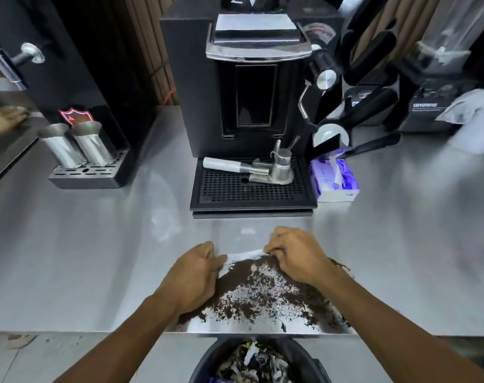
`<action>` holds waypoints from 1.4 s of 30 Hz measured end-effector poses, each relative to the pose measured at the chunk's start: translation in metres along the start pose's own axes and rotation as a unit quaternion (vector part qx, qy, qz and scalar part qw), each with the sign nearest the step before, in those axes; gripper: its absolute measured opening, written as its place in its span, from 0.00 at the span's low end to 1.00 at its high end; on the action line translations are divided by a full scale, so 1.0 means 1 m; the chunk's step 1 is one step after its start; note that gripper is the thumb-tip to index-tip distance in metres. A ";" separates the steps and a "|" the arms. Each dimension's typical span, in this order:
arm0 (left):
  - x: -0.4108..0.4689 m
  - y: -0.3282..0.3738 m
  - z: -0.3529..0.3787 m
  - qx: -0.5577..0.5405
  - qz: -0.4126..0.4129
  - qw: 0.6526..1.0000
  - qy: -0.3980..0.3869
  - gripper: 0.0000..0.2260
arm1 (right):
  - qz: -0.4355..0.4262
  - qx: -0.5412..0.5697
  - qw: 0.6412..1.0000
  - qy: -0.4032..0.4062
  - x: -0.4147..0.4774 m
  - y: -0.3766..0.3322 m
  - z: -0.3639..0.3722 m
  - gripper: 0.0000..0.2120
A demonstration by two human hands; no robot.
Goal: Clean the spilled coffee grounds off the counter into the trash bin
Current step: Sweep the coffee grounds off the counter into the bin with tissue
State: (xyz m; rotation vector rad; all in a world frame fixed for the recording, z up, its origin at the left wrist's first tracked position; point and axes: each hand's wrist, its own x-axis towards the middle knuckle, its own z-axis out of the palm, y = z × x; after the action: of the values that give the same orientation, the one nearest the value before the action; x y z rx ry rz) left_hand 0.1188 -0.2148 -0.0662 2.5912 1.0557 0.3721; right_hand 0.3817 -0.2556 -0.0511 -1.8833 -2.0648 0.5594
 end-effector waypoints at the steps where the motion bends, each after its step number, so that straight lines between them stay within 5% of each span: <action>1: -0.005 -0.001 0.001 -0.011 0.013 1.000 -0.015 0.16 | -0.002 0.010 1.000 -0.011 -0.008 0.001 -0.002 0.11; 4: 0.007 -0.004 0.001 -0.035 0.036 0.999 -0.015 0.13 | 0.024 0.050 0.998 -0.006 -0.017 0.007 -0.014 0.10; 9: 0.068 0.007 -0.008 0.017 0.065 0.998 0.014 0.18 | 0.090 0.056 0.988 0.111 -0.004 0.021 -0.022 0.10; 18: 0.039 0.004 -0.015 -0.007 0.173 0.982 -0.077 0.13 | 0.091 0.075 0.993 0.014 -0.053 0.006 -0.010 0.09; 22: 0.072 0.014 -0.020 0.010 0.159 0.987 -0.025 0.15 | 0.142 0.089 0.980 0.111 -0.048 0.016 -0.021 0.09; 26: 0.095 0.030 0.002 0.033 0.107 0.993 0.025 0.07 | 0.194 0.071 0.963 0.174 -0.040 0.027 -0.031 0.10; 36: 0.117 0.042 0.044 0.027 0.156 0.985 0.062 0.08 | 0.211 0.041 0.966 0.141 -0.068 0.051 -0.038 0.09; 42: 0.155 0.069 0.052 0.120 0.205 0.971 0.036 0.06 | 0.229 0.032 0.962 0.143 -0.086 0.062 -0.039 0.10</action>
State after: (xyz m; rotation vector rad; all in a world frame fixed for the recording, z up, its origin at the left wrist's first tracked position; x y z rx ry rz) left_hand 0.2879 -0.1615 -0.0685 3.0372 0.6079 0.4611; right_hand 0.4628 -0.3329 -0.0417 -2.2603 -1.4191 0.4151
